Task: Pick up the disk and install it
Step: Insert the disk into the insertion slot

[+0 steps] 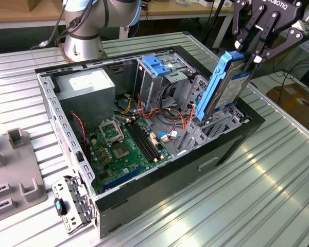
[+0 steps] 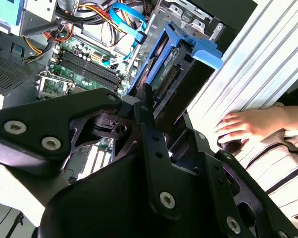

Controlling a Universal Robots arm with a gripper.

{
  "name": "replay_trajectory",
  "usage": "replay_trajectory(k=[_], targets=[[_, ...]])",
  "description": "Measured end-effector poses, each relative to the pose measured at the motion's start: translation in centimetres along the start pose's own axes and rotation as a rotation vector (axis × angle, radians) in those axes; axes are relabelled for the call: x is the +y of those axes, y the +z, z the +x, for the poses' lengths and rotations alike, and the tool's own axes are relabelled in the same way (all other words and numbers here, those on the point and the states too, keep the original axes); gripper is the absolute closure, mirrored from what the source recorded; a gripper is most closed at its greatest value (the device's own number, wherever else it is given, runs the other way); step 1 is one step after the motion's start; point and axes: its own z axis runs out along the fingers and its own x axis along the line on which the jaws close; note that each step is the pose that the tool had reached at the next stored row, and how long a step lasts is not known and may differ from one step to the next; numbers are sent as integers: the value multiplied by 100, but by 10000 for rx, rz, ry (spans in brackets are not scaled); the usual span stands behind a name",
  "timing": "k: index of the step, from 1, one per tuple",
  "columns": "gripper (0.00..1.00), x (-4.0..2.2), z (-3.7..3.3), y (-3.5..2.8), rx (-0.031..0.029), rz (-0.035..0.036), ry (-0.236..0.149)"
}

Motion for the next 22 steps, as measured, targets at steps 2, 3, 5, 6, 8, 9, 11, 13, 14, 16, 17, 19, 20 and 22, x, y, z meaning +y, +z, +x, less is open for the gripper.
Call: replay_trajectory(k=[2,3,5,6,8,9,11,13,14,16,17,19,20,22], targets=[[65,-8,-1,23,7,0,0],[65,-11,-2,38,10,0,1],[65,-30,-3,79,18,1,0],[65,-40,-4,89,22,1,0],[65,-60,-5,99,29,1,0],[65,-65,-6,101,31,1,0],[65,-66,-5,103,32,1,2],[65,-67,-5,105,31,1,1],[65,-67,-6,113,27,1,1],[65,-67,-7,154,29,1,0],[65,-68,-8,182,31,1,0],[65,-68,-8,191,30,1,1],[65,-68,-8,191,32,1,0],[65,-68,-8,195,30,1,0]])
